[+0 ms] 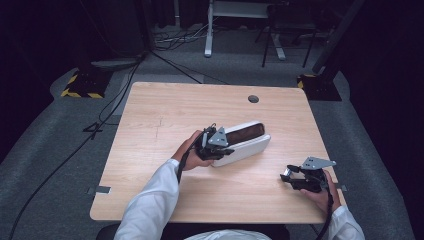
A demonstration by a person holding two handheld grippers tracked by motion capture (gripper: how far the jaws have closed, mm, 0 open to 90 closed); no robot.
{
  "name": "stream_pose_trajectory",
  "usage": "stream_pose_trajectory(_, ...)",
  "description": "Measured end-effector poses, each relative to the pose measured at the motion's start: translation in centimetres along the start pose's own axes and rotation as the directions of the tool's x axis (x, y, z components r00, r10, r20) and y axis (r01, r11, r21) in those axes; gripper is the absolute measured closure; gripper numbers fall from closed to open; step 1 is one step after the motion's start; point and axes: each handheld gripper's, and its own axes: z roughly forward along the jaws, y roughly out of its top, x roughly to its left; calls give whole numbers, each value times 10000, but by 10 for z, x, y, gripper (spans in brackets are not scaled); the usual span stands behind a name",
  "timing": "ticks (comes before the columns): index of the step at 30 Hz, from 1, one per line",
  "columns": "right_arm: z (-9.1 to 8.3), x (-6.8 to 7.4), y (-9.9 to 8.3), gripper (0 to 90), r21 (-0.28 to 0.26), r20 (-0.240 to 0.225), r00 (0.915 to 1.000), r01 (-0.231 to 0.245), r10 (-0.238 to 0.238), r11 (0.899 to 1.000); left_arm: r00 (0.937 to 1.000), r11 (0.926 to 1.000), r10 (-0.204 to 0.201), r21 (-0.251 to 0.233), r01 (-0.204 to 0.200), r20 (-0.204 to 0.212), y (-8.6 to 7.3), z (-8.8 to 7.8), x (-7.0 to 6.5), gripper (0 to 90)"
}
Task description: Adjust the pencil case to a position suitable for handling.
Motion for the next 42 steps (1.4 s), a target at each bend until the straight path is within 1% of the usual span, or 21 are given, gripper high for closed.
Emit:
stream_pose_trajectory(4,0,0,0,476,-4,12,10000,10,-10,10000,9999,10000,48,-49,-47,158,-10,-11,-15,783)
stream_pose_trajectory(7,0,0,0,476,-4,15,10000,11,-11,10000,9999,9999,110,-7,-110,79,-16,-16,-22,770)
stream_pose_trajectory(10,0,0,0,476,-3,22,10000,16,-16,10000,9998,9993,-214,-307,214,-8,-23,-25,-25,672)
stream_pose_trajectory(13,0,0,0,477,-7,25,10000,25,-25,10000,9981,9983,-509,-299,499,-343,-30,-33,-26,549)
stream_pose_trajectory(15,0,0,0,477,-7,26,10000,28,-28,10000,9962,9978,-627,-260,612,-600,-35,-38,-29,509)
stream_pose_trajectory(16,0,0,0,477,-7,26,10000,28,-28,10000,9962,9978,-627,-260,612,-600,-35,-38,-29,448)
stream_pose_trajectory(20,0,0,0,479,-17,34,10000,46,-46,10000,9896,9972,-733,38,743,-1235,-44,-51,-39,361)
stream_pose_trajectory(22,0,0,0,479,-8,34,10000,36,-36,10000,9836,9960,-857,117,887,-1588,-50,-57,-45,290)
stream_pose_trajectory(24,0,0,0,479,-14,28,10000,27,-27,10000,9781,9942,-979,268,1046,-1839,-61,-64,-52,268)
stream_pose_trajectory(27,0,0,0,480,-16,27,10000,22,-22,10000,9722,9876,-1417,406,1517,-1863,-79,-70,-58,236)
stream_pose_trajectory(28,0,0,0,480,-16,27,10000,22,-22,10000,9722,9876,-1417,406,1517,-1863,-79,-70,-58,224)
stream_pose_trajectory(30,0,0,0,480,-19,33,10000,22,-22,10000,9659,9813,-1728,509,1857,-1928,-95,-74,-59,210)
stream_pose_trajectory(31,0,0,0,480,-16,33,10000,21,-21,10000,9543,9722,-2122,530,2279,-2102,-107,-74,-60,206)
stream_pose_trajectory(32,0,0,0,481,-15,30,10000,26,-26,10000,9467,9660,-2308,635,2506,-2249,-113,-74,-59,200)
stream_pose_trajectory(33,0,0,0,481,-15,30,10000,26,-26,10000,9467,9660,-2308,635,2506,-2249,-113,-74,-59,184)
stream_pose_trajectory(34,0,0,0,481,-19,17,10000,44,-44,10000,9379,9557,-2525,901,2801,-2378,-125,-74,-58,173)
stream_pose_trajectory(36,0,0,0,481,-22,27,10000,38,-38,10000,9355,9484,-2563,1238,2920,-2433,-135,-74,-58,173)
stream_pose_trajectory(38,0,0,0,481,-18,33,10000,43,-43,10000,9295,9392,-2700,1441,3117,-2511,-144,-73,-58,173)
stream_pose_trajectory(40,1,0,1,481,-24,16,10000,-4,4,10000,9233,9321,-2882,1467,3312,-2538,-150,-74,-57,173)
stream_pose_trajectory(41,1,0,1,481,-22,21,10000,-7,7,10000,9174,9272,-3110,1330,3503,-2482,-153,-75,-57,167)
stream_pose_trajectory(42,1,0,1,482,-24,23,10000,-7,7,10000,9178,9274,-3150,1273,3519,-2417,-155,-75,-56,165)
